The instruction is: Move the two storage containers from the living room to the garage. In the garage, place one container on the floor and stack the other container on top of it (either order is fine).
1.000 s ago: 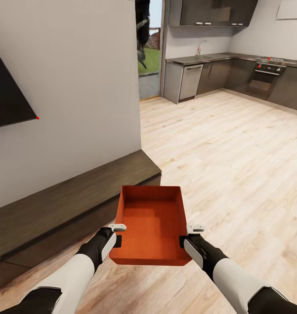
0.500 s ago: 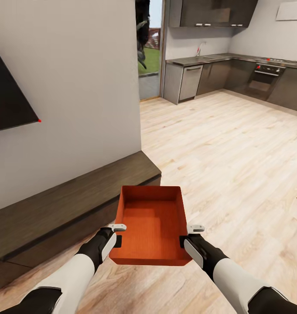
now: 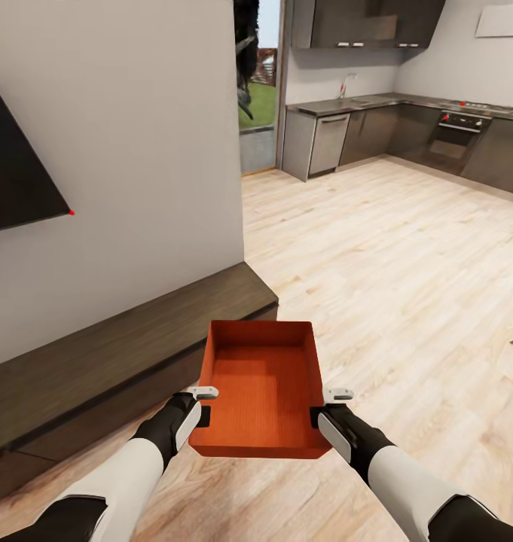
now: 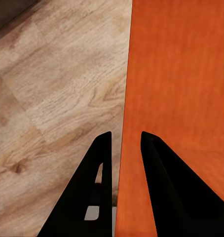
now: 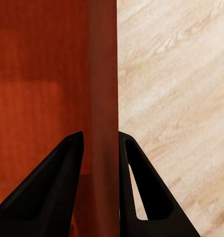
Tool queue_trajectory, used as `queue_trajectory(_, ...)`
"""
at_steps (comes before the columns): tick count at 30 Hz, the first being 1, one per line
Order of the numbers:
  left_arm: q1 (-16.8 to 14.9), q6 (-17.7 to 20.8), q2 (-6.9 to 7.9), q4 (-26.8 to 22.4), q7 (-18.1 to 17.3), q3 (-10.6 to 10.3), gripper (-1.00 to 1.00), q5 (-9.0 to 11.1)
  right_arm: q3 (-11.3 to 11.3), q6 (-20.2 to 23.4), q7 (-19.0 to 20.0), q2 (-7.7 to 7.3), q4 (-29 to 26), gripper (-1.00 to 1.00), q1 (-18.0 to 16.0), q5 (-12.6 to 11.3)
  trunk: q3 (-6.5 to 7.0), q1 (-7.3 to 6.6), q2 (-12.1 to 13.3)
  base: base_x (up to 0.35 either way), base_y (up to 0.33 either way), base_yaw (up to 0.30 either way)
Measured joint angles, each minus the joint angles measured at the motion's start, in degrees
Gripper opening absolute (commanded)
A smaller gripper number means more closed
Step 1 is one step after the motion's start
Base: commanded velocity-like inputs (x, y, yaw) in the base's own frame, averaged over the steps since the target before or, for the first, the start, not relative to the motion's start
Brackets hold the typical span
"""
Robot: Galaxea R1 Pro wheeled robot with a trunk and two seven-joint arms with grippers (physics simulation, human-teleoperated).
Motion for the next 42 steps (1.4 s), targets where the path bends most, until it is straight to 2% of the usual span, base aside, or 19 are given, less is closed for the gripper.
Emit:
queue_trajectory(25,0.0,0.0,0.01,-0.1,0.0,-0.1,-1.00,0.0,0.0,-0.1,0.0,0.00,0.0,-1.00,0.0,0.0,4.50,-5.50,10.0,0.000,0.000,0.000)
queue_trajectory(42,0.0,0.0,0.02,-0.1,0.0,-0.1,-1.00,0.0,0.0,-0.1,0.0,0.00,0.0,-1.00,0.0,0.0,4.50,-5.50,10.1,0.000,0.000,0.000)
